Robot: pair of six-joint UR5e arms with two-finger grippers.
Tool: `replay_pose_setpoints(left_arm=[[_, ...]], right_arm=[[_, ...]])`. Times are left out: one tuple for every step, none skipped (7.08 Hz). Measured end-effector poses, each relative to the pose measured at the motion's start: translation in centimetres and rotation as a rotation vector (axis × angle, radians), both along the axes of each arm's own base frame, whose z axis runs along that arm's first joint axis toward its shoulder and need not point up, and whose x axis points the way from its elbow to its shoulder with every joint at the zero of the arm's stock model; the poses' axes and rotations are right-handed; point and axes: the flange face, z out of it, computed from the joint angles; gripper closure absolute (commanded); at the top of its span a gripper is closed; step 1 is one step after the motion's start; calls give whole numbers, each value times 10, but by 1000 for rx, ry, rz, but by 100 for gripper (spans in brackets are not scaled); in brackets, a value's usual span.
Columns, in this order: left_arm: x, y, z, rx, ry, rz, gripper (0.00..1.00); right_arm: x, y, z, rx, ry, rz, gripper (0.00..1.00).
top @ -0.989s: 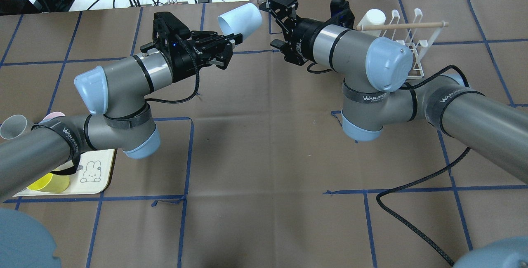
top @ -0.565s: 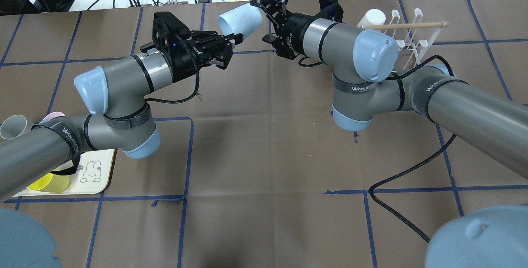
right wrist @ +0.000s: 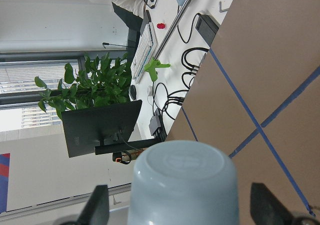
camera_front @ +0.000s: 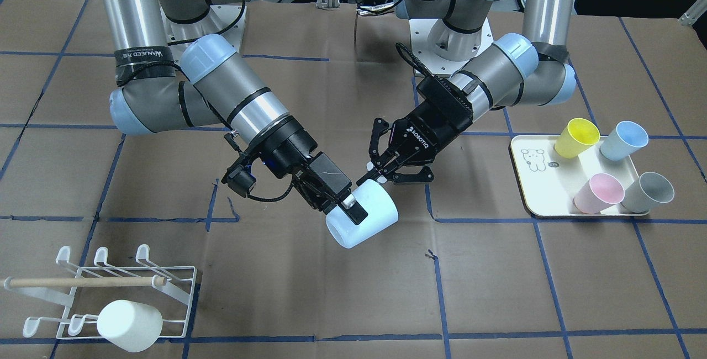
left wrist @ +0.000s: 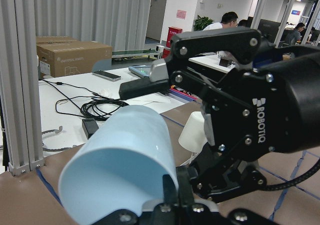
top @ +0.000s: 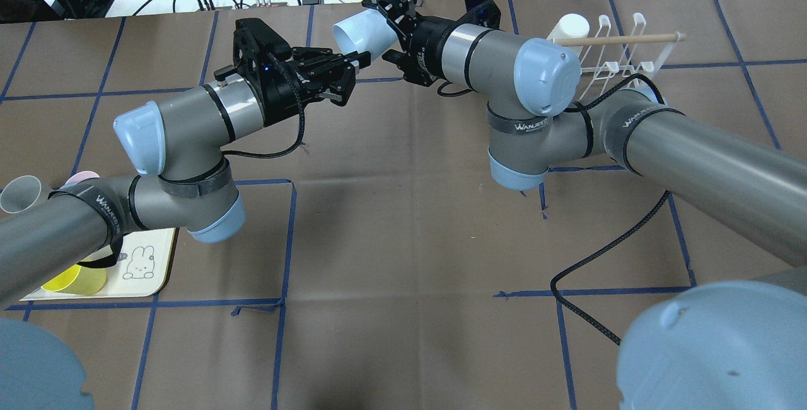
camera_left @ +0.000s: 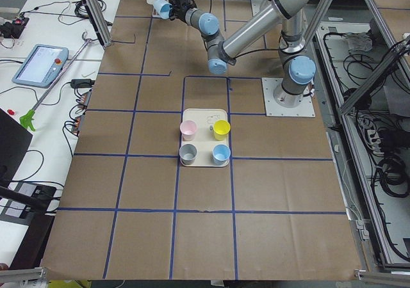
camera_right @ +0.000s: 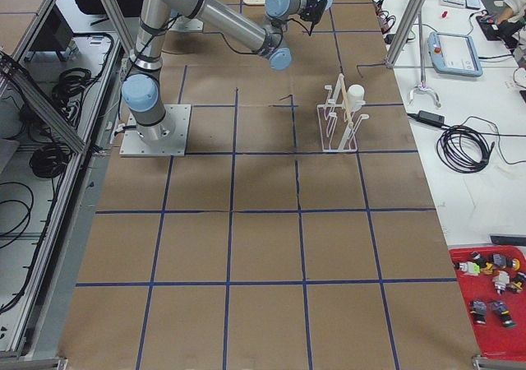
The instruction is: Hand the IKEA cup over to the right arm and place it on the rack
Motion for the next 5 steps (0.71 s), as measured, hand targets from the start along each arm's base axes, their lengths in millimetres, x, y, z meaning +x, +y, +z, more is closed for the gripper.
replay_pose_setpoints(left_arm=[[0, 0, 0, 0, 0, 0, 91], [0, 0, 1, -1, 1, 0, 91], [0, 0, 1, -1, 1, 0, 91], [0, 0, 1, -1, 1, 0, 91], [0, 0, 1, -2, 1, 0, 91]], right_arm=[[1, -2, 1, -3, -1, 1, 0], [2, -3, 2, -5, -2, 1, 0], [2, -3, 2, -6, -2, 1, 0], [2, -3, 3, -7, -2, 0, 1], [2, -3, 3, -7, -2, 0, 7]])
